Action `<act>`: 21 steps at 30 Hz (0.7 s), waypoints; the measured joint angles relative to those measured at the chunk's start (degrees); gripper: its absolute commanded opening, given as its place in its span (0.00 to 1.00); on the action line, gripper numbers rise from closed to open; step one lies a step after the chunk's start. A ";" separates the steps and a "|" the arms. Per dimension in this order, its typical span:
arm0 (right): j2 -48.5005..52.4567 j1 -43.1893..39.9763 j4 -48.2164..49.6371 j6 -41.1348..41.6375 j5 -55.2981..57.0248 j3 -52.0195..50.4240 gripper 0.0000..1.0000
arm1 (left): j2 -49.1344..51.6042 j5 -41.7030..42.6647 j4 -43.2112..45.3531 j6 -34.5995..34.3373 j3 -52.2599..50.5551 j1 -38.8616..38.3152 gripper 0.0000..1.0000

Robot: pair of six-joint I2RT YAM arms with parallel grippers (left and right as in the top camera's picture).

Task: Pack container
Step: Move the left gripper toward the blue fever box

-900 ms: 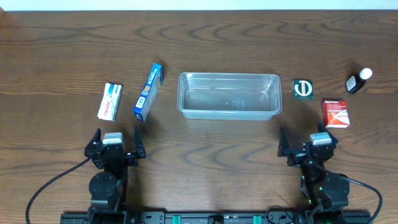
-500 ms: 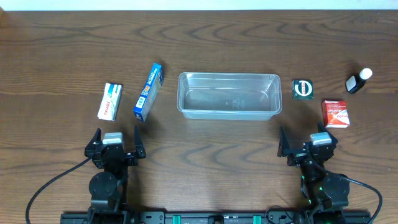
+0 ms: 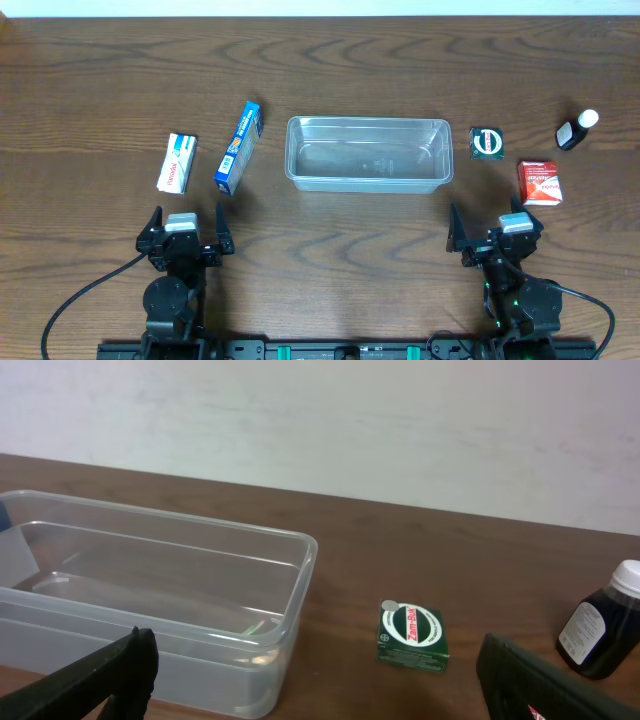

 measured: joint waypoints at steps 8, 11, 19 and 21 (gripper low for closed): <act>0.00 0.00 0.00 0.00 0.00 0.00 0.99 | 0.00 3.15 3.02 -0.33 -0.98 0.00 0.98; 0.00 0.00 0.00 0.00 0.00 0.00 0.99 | 0.07 5.68 7.61 -0.74 -1.62 0.00 0.98; 0.00 0.00 0.00 0.00 0.00 0.00 0.99 | 0.13 18.01 16.37 -2.60 -0.92 0.00 0.98; 0.00 0.00 0.00 0.00 0.00 0.00 0.99 | 0.61 19.37 13.62 -3.13 1.22 0.00 0.98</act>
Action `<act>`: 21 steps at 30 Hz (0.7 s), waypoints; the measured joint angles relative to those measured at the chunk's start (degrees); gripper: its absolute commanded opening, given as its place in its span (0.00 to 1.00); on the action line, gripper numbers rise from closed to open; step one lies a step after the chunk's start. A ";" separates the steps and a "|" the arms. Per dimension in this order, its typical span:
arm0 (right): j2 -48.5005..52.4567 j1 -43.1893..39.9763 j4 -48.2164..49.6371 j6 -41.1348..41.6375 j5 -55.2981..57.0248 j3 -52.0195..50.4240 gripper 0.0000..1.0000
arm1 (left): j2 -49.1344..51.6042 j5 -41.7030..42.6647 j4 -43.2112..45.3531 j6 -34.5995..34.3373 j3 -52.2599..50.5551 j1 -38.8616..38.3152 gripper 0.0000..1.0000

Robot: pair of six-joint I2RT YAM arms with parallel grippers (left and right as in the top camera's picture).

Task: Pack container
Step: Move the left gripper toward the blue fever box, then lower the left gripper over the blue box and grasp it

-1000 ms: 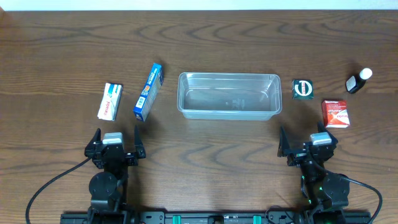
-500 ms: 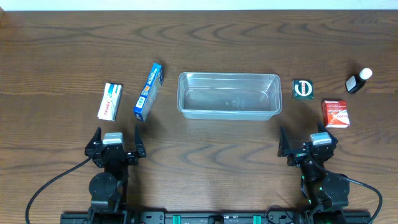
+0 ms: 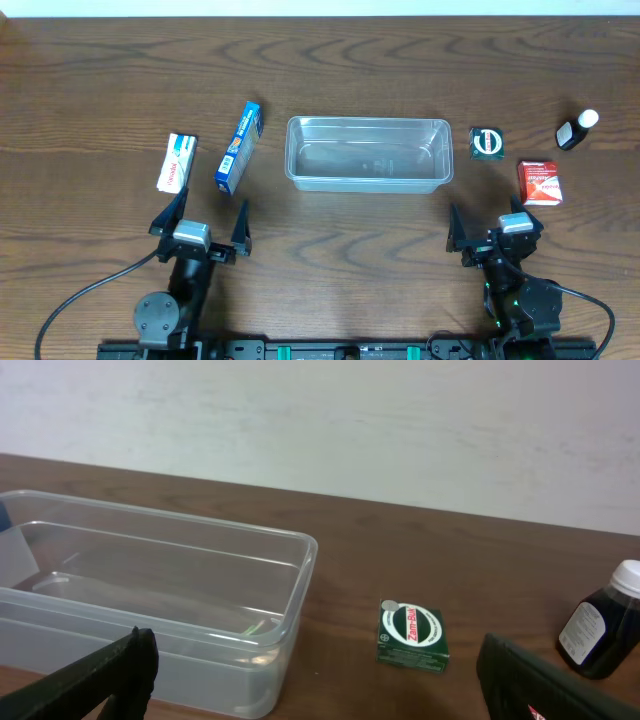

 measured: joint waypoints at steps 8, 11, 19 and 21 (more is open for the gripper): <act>0.00 0.00 0.00 0.00 0.00 0.00 0.99 | 17.46 1.97 -17.79 -0.39 27.98 0.00 0.98; 0.02 0.00 0.07 0.00 0.02 -0.02 0.99 | 30.58 2.08 -30.80 -0.17 43.43 0.00 0.98; 0.04 0.00 0.00 0.00 0.02 -0.04 0.99 | 71.52 -0.76 -70.29 2.67 88.41 -0.04 0.98; 0.02 0.00 0.00 0.00 0.00 -0.04 0.99 | 78.51 -1.40 -74.66 2.97 94.20 -0.04 0.98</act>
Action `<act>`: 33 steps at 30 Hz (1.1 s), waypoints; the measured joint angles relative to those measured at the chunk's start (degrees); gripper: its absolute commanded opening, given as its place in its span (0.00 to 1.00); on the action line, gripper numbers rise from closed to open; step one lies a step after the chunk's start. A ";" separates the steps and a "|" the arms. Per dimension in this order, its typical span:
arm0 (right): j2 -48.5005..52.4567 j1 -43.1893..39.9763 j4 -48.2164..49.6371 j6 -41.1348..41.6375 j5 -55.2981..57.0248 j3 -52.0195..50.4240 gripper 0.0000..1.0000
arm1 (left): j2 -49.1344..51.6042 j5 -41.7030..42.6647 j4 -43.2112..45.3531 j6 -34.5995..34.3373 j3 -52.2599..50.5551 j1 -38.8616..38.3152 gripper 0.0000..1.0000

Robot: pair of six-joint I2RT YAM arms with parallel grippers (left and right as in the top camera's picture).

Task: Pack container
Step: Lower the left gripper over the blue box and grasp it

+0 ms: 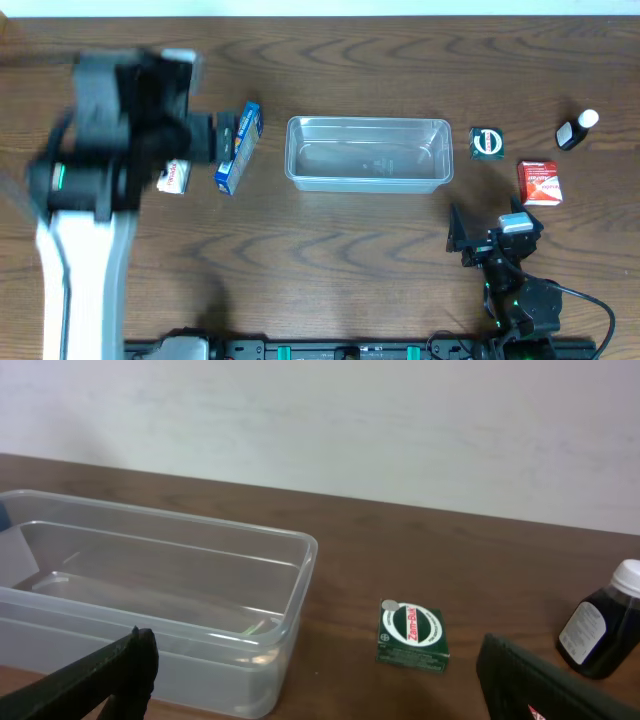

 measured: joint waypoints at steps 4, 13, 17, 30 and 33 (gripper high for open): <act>0.02 0.00 0.00 0.00 0.00 0.00 0.99 | 11.23 -0.44 -2.03 0.15 3.58 0.00 0.98; 0.02 0.00 0.02 0.00 0.00 0.00 0.99 | 25.66 -2.89 -2.49 0.90 3.58 -0.02 0.98; 0.02 0.00 0.02 0.00 0.00 0.00 0.99 | 28.48 -3.72 -2.49 3.06 3.58 -0.02 0.96; 0.02 0.00 0.02 0.00 0.02 0.00 0.99 | 29.11 -4.59 7.61 7.85 -6.34 -0.02 0.77; 0.02 0.00 0.00 0.00 0.00 0.00 0.99 | 29.22 -4.61 9.84 8.02 -9.35 -0.02 0.70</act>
